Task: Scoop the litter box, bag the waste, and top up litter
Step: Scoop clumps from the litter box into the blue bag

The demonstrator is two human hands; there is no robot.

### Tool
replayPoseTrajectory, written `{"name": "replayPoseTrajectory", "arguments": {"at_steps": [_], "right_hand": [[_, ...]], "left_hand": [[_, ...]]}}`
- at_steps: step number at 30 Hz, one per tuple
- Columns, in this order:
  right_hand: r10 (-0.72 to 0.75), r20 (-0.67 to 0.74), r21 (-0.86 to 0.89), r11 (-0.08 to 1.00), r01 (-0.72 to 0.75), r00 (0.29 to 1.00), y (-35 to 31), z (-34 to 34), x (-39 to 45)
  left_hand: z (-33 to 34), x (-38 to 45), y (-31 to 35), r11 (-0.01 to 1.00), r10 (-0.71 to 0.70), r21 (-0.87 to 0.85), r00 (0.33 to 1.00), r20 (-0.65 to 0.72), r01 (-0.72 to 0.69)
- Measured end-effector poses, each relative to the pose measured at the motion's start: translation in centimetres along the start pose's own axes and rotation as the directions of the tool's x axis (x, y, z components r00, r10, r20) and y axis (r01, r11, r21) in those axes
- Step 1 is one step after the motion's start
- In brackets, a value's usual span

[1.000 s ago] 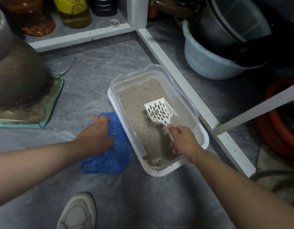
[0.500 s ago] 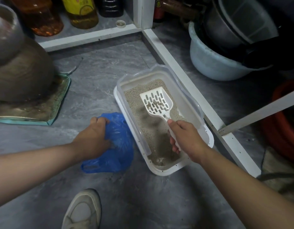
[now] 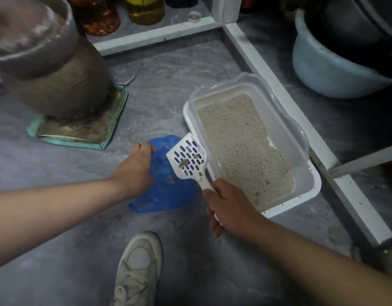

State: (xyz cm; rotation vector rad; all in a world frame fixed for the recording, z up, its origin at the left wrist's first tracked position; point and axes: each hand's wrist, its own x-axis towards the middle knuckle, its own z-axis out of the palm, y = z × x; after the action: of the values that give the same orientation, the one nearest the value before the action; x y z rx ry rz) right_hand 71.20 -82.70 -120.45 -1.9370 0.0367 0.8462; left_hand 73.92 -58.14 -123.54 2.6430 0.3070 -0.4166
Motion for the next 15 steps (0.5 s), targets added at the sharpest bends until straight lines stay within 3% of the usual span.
{"name": "replayPoseTrajectory", "arguments": {"at_steps": [3,6,12,15], "right_hand": [[-0.05,-0.018,-0.157,0.986,0.046,0.999,0.8,1.8,1.0],[-0.155,-0.073,-0.431,0.896,0.109,0.985,1.8,3.1,2.1],[-0.28,-0.109,-0.587,0.792,0.166,0.954,2.0,3.5,2.0],[-0.251,-0.099,-0.665,0.736,0.124,0.963,2.2,3.6,1.9]], "left_hand": [[0.1,-0.2,-0.1,1.0,0.014,-0.011,1.0,0.001,-0.014],[0.2,-0.4,0.1,0.999,0.043,-0.013,0.999,0.005,-0.043],[0.2,-0.4,0.3,0.998,0.061,-0.028,0.998,0.024,-0.061],[0.3,-0.1,0.2,0.997,0.07,-0.029,0.997,0.015,-0.07]]}}
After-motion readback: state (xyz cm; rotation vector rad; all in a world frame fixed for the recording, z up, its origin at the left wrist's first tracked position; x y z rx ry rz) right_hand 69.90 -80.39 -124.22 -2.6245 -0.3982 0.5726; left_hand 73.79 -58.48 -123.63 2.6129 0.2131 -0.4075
